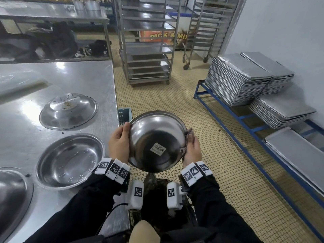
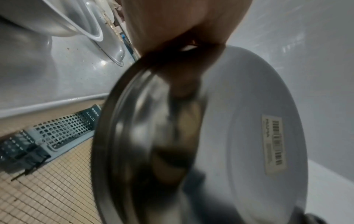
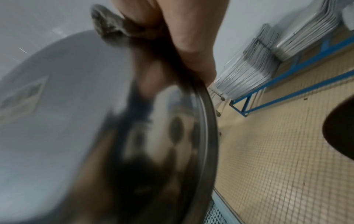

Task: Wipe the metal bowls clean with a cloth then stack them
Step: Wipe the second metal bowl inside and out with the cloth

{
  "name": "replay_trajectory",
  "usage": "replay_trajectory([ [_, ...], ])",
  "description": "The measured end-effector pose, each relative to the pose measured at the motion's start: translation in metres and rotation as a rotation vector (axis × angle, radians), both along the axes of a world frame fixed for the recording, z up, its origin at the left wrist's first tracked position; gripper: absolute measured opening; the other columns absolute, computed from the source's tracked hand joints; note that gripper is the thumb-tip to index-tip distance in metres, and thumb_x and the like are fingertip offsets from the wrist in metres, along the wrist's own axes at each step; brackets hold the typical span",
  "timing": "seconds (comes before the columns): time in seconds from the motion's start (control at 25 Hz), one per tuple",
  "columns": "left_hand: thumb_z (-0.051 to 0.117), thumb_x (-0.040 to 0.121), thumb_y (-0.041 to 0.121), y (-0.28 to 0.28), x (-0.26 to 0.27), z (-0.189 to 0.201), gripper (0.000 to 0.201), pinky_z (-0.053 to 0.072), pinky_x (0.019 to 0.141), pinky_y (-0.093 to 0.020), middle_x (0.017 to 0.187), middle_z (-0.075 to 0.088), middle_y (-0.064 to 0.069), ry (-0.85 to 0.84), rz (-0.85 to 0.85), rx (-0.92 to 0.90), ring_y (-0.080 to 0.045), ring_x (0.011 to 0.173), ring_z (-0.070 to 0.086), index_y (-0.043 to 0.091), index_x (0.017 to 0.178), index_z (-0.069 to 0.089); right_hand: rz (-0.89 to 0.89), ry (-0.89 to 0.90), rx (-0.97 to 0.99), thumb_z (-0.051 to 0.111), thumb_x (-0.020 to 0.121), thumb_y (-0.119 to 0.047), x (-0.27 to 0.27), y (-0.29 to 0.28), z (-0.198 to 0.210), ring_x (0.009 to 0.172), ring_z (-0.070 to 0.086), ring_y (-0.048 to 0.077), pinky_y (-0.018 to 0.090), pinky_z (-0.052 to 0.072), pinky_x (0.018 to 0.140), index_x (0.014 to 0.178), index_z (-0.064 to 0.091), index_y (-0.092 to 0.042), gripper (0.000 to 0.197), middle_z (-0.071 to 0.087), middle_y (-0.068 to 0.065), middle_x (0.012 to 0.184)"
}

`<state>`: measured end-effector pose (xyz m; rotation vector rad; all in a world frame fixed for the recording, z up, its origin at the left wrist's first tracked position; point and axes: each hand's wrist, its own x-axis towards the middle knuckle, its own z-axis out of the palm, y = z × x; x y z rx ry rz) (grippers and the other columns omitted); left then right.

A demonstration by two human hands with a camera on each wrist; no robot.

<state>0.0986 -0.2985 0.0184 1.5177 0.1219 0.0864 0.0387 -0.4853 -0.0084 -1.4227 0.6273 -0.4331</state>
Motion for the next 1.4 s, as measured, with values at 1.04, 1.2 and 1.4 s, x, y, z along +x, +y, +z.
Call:
replay_trajectory([
  [1.04, 0.048, 0.099, 0.023, -0.032, 0.004, 0.010, 0.035, 0.044, 0.051, -0.035, 0.059, 0.059, -0.002, -0.265, -0.205, 0.541, -0.019, 0.054, 0.052, 0.013, 0.068, 0.061, 0.065, -0.098, -1.158, 0.022, 0.100, -0.042, 0.015, 0.033, 0.021, 0.130, 0.041, 0.020, 0.041, 0.035, 0.109, 0.129, 0.052, -0.016, 0.049, 0.049, 0.002, 0.138],
  [1.2, 0.043, 0.102, 0.023, -0.023, 0.007, 0.019, 0.040, 0.031, 0.048, -0.016, 0.055, 0.048, 0.004, -0.218, -0.111, 0.405, -0.009, 0.050, 0.040, 0.024, 0.063, 0.051, 0.040, 0.040, -0.610, 0.029, 0.101, -0.036, 0.024, -0.007, 0.022, 0.109, 0.057, 0.016, 0.024, 0.049, 0.086, 0.131, 0.052, -0.018, 0.042, 0.059, 0.002, 0.124],
  [1.4, 0.042, 0.102, 0.024, -0.021, 0.009, 0.017, 0.041, 0.031, 0.051, -0.023, 0.055, 0.046, 0.003, -0.244, -0.067, 0.405, -0.012, 0.052, 0.039, 0.019, 0.062, 0.046, 0.096, -0.081, -0.785, 0.039, 0.098, -0.034, -0.001, 0.022, 0.013, 0.136, 0.030, 0.009, 0.026, 0.033, 0.106, 0.144, 0.035, -0.023, 0.047, 0.031, -0.005, 0.151],
])
